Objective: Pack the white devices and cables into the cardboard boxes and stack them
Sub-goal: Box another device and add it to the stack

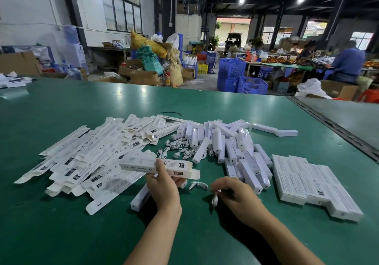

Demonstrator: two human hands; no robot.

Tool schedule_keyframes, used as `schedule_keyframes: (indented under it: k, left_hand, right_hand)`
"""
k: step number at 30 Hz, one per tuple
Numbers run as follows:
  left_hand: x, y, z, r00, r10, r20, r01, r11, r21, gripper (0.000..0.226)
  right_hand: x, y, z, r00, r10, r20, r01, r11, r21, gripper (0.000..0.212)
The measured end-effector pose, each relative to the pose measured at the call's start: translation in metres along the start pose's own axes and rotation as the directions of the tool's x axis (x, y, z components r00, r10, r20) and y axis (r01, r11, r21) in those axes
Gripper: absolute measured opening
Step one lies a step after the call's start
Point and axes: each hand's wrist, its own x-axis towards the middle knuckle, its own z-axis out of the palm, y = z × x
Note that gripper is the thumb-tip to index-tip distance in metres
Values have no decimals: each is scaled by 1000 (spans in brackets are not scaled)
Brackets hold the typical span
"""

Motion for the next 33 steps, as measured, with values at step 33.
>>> schedule_keyframes:
  k: [33]
  left_hand:
    - [-1, 0, 0, 1000, -22, 11, 21, 999, 40, 42]
  right_hand:
    - [4, 4, 13, 996, -86, -27, 75, 956, -283, 28]
